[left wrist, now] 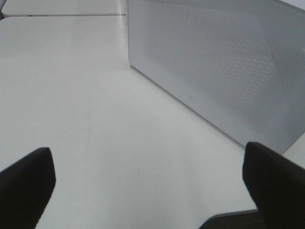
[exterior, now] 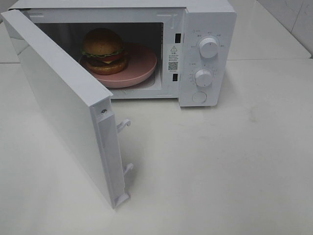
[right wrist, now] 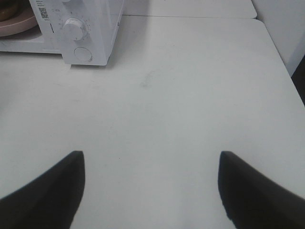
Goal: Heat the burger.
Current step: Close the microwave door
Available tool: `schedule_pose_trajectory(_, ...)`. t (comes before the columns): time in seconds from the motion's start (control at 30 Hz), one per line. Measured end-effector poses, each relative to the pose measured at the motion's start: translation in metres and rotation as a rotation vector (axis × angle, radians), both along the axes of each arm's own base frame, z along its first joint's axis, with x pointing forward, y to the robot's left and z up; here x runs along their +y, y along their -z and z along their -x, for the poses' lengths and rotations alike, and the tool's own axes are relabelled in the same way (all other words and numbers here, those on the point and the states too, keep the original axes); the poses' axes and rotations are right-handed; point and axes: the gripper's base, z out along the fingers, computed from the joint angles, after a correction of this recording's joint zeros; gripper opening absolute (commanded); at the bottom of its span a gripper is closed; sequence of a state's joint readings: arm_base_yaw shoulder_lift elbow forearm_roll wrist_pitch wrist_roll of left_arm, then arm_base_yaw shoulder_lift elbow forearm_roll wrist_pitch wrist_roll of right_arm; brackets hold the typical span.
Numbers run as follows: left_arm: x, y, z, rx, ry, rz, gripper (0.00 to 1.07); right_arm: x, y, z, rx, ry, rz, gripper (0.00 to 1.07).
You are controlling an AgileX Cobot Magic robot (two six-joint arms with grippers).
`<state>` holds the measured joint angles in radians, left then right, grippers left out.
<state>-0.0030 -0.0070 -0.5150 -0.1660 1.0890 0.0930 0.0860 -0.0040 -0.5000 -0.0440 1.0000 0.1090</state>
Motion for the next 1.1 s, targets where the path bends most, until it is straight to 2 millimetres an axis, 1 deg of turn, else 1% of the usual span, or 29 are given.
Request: schedule_pose_trajectory(1.1, 0.0, 0.0, 0.0, 0.0, 0.0, 0.0, 1.0, 0.0, 0.0, 0.0, 0.0, -0.001, 0.003, 0.75)
